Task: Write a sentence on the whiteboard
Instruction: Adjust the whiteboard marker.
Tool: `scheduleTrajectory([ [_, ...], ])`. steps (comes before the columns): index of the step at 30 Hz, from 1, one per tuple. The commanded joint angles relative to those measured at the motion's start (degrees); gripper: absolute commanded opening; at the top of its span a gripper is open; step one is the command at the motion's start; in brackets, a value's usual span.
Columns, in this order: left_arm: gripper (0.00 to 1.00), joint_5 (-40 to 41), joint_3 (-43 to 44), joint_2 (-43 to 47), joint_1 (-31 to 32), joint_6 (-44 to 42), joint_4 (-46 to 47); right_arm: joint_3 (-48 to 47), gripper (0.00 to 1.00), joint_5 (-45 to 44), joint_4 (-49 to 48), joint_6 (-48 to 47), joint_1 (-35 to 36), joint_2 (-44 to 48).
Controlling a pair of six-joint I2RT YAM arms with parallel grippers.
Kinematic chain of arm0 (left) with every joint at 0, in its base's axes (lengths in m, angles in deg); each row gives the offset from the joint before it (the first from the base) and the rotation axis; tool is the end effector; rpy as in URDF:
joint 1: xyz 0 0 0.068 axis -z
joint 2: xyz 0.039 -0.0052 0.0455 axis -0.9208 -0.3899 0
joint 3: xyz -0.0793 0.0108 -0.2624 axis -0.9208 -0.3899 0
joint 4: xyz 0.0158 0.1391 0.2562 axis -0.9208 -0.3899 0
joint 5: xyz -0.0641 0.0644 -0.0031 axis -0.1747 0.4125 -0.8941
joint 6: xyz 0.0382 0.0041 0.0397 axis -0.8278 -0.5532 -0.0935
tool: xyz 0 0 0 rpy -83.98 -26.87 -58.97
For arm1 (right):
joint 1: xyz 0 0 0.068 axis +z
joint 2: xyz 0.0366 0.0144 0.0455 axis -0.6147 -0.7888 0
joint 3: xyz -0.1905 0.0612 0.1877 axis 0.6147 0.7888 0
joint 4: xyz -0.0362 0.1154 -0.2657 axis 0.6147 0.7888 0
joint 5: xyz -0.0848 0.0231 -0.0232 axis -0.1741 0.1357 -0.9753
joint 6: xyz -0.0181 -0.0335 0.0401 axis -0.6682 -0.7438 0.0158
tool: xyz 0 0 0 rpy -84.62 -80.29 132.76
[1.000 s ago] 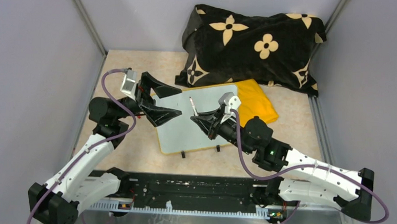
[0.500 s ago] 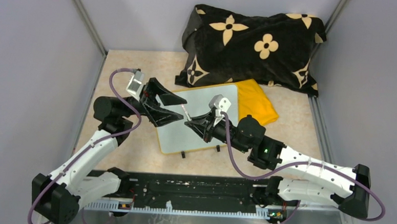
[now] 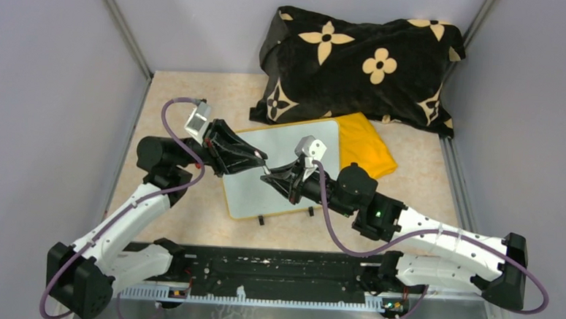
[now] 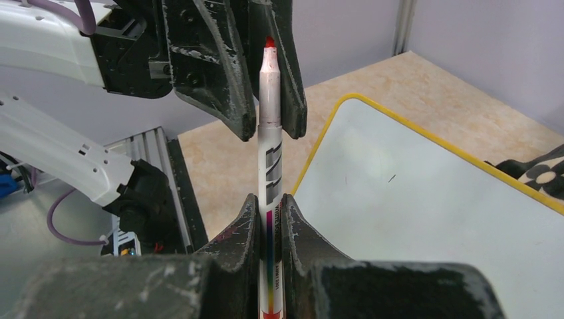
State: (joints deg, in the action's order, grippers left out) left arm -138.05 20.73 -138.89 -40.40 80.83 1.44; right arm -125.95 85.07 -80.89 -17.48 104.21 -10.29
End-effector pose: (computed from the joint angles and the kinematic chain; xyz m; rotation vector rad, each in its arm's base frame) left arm 0.1963 -0.1350 0.3801 0.9282 1.0906 -1.5234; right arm 0.1062 0.2402 0.3645 -0.7991 1.3703 0.9773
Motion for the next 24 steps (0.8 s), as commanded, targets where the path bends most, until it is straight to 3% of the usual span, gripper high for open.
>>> scheduleTrajectory([
  [1, 0.22, -1.34, 0.79, -0.38, 0.57, -0.32, 2.50, -3.32, 0.00, 0.64, -1.87, -0.69, 0.52, -0.18],
  [6, 0.03, -0.61, 0.47, -0.35, 0.57, -0.39, 2.47, -3.39, 0.00, 2.17, -1.53, -0.64, 0.44, -0.13],
  [15, 0.00, 2.50, -0.80, 0.58, 0.57, -0.50, 2.69, -3.32, 0.02, 1.94, -0.95, 0.63, 0.53, 0.48],
  [21, 0.00, 7.18, -1.55, 2.17, 0.59, 0.75, 4.53, -3.63, 0.66, -0.94, -1.38, 2.58, 0.47, 2.26],
  [22, 0.00, 7.79, -1.44, 2.06, 0.59, 1.62, 5.50, -3.81, 0.74, -1.53, -1.57, 3.02, 0.49, 2.60],
  [24, 0.00, 9.20, -0.97, 1.78, 0.52, 3.58, 7.24, -3.85, 0.79, -2.81, -2.37, 3.85, 0.52, 3.53],
])
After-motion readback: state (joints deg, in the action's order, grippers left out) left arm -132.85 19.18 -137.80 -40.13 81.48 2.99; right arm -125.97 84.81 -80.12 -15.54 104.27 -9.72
